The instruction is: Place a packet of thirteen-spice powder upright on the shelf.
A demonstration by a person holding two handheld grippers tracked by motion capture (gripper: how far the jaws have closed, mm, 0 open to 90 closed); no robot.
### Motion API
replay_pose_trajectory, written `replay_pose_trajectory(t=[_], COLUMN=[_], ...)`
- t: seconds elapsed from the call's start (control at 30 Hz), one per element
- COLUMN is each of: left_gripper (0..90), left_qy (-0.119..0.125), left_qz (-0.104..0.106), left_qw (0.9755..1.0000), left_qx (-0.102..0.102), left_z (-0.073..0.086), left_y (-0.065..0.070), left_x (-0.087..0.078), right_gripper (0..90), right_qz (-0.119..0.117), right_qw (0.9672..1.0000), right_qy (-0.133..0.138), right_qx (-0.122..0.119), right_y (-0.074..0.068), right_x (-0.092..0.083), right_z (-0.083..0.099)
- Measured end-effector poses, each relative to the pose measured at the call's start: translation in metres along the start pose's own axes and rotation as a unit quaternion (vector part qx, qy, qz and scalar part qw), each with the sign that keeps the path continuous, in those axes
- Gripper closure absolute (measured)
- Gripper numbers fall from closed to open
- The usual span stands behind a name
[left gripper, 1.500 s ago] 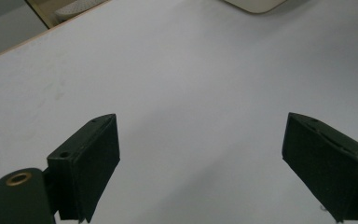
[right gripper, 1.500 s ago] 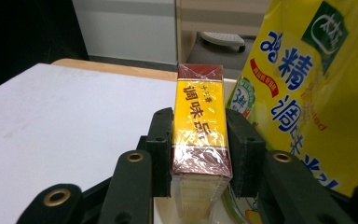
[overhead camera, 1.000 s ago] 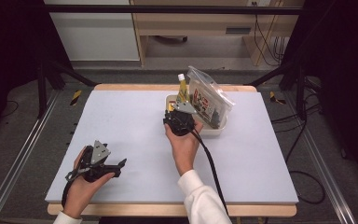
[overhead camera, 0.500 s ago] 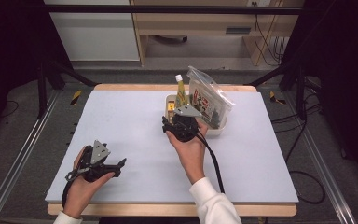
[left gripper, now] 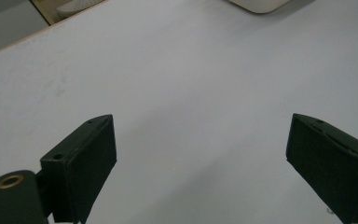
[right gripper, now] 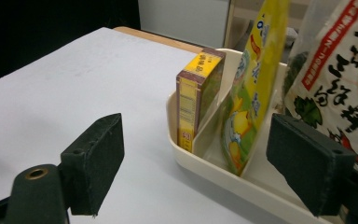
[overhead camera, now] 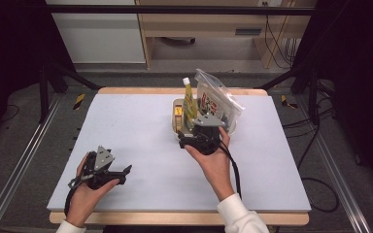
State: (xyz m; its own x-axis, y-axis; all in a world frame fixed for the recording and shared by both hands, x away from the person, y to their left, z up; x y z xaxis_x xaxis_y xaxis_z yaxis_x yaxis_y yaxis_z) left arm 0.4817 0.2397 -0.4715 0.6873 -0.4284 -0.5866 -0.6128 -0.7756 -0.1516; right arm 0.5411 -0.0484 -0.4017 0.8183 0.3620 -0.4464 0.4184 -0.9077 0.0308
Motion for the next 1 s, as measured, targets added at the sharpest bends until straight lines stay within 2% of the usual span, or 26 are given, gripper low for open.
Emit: replay_pose_trajectory(t=[0.43,1.0], left_gripper=[6.1,5.3], left_qy=[0.002,0.002], left_qz=[0.005,0.004], left_qw=[1.0,1.0], left_qx=[0.0,0.003], left_z=[0.001,0.001], left_y=[0.0,-0.001], left_x=[0.0,0.0], right_gripper=[13.3,11.0], right_qz=[0.009,0.021], right_qw=[0.9999,0.9995], right_qy=[-0.01,-0.016], right_qx=[0.006,0.015], right_y=[0.026,0.047], right_x=[-0.015,-0.027], right_z=[0.019,0.036])
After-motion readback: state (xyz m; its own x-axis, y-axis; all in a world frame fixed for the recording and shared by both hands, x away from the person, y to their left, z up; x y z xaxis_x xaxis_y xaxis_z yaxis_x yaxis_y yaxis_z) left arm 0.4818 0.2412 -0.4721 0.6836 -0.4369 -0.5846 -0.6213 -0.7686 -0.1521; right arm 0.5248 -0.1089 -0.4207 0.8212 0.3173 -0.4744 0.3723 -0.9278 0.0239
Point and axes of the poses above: each handheld gripper's, and its own axes: x roughly forward along the jaws, z roughly out of its underside, y roughly to its right, the point moved 5 cm from there along x, roughly forward along the jaws, and after that the axes turned 5 degrees about z, right-handed, at the moved point
